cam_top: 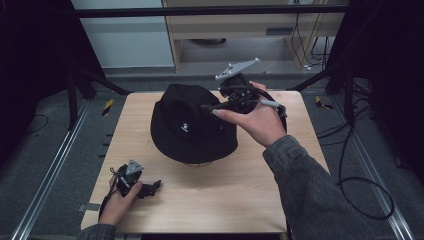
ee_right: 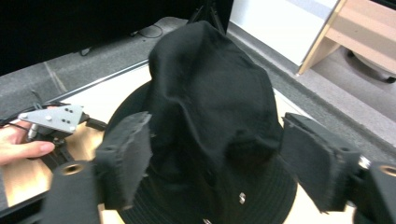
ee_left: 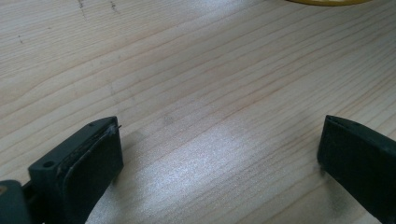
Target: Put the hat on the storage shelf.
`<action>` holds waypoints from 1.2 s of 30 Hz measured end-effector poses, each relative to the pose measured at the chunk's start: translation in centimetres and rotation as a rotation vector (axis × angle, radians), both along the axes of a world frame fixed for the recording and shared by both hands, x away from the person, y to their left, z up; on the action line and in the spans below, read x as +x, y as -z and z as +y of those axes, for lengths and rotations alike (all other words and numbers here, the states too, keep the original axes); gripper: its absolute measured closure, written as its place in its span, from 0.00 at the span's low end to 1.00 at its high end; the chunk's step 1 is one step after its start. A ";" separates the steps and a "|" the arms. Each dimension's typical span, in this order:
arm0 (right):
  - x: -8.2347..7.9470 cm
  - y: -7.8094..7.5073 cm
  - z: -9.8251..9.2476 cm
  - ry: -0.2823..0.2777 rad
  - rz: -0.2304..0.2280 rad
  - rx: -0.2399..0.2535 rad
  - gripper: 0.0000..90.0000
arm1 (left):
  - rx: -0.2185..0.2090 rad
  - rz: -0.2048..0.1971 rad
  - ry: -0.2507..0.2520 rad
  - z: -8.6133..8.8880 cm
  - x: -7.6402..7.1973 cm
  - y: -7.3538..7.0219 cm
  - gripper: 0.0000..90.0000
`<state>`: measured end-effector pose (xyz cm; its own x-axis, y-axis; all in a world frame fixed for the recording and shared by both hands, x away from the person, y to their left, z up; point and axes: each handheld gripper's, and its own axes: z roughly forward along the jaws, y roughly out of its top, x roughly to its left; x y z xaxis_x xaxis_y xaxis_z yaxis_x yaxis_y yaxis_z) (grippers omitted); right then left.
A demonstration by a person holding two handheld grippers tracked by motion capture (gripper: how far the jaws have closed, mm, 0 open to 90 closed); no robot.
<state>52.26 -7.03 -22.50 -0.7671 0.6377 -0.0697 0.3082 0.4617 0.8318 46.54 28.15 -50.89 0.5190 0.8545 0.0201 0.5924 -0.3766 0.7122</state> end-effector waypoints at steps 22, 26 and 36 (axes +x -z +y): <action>-4.3 8.2 -8.4 0.158 -0.026 0.010 0.12 | 0.003 0.000 0.003 0.0 0.0 0.0 0.00; -5.4 11.8 -9.5 0.168 0.011 0.008 0.13 | 0.003 0.000 0.000 0.0 0.0 0.0 0.00; -6.6 18.2 -11.3 0.200 0.069 0.022 0.15 | 0.005 -0.002 0.002 0.0 0.0 0.0 0.00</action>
